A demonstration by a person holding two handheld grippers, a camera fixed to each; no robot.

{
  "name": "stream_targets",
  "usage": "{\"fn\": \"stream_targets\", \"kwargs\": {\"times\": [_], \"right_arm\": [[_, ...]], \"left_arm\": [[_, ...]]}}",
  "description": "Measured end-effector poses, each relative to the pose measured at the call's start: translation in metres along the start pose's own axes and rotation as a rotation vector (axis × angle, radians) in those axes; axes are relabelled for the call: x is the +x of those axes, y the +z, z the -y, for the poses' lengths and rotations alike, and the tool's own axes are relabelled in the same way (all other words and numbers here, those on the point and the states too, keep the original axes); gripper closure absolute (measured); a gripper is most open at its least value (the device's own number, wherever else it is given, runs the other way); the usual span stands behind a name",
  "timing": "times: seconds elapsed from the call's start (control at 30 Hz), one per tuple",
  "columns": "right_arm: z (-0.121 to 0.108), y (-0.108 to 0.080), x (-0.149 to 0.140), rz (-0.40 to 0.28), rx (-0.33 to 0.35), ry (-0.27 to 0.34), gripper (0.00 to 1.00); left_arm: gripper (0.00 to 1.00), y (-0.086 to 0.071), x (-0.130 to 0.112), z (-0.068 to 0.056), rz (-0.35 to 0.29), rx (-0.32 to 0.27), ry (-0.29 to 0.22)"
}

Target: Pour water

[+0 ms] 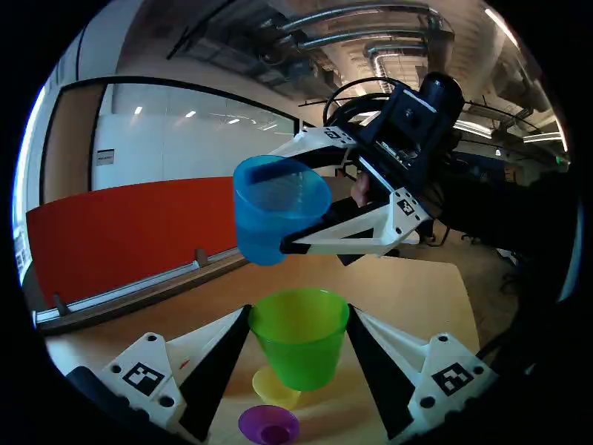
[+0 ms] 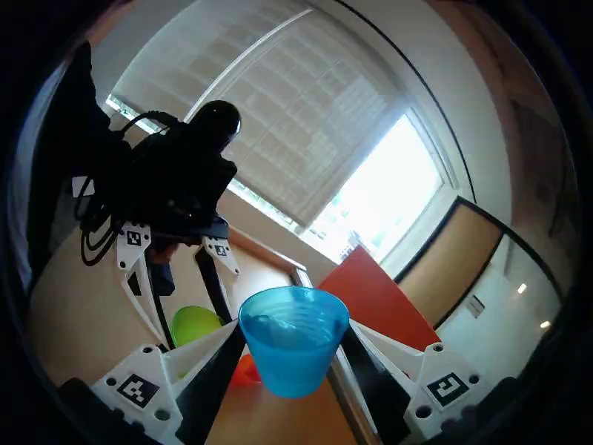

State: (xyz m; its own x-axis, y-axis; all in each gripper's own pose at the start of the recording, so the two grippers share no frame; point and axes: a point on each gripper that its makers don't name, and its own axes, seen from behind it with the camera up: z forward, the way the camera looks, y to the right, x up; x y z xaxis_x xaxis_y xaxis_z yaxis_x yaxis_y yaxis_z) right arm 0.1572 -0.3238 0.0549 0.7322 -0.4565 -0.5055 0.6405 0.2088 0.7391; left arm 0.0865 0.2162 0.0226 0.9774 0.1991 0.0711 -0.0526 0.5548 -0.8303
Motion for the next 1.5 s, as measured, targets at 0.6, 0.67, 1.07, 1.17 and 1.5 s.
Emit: {"fn": "stream_targets", "kwargs": {"times": [0.6, 0.67, 1.07, 1.17, 1.5], "right_arm": [[-0.007, 0.003, 0.000, 0.023, -0.013, -0.145, 0.10], [-0.007, 0.004, -0.001, 0.027, -0.015, -0.159, 0.10], [-0.011, 0.004, 0.002, 0.033, -0.025, -0.221, 0.10], [-0.012, 0.005, 0.003, 0.033, -0.026, -0.236, 0.10], [-0.013, 0.006, 0.003, 0.044, -0.027, -0.280, 0.10]], "left_arm": [[0.10, 0.000, 0.002, -0.003, -0.005, -0.007, -0.001], [0.10, -0.001, 0.003, -0.003, -0.007, -0.006, 0.002], [0.10, -0.001, 0.008, 0.000, -0.017, 0.001, -0.001], [0.10, -0.001, 0.008, 0.000, -0.016, 0.001, 0.001], [0.10, -0.001, 0.010, 0.000, -0.019, 0.002, 0.004]]}}
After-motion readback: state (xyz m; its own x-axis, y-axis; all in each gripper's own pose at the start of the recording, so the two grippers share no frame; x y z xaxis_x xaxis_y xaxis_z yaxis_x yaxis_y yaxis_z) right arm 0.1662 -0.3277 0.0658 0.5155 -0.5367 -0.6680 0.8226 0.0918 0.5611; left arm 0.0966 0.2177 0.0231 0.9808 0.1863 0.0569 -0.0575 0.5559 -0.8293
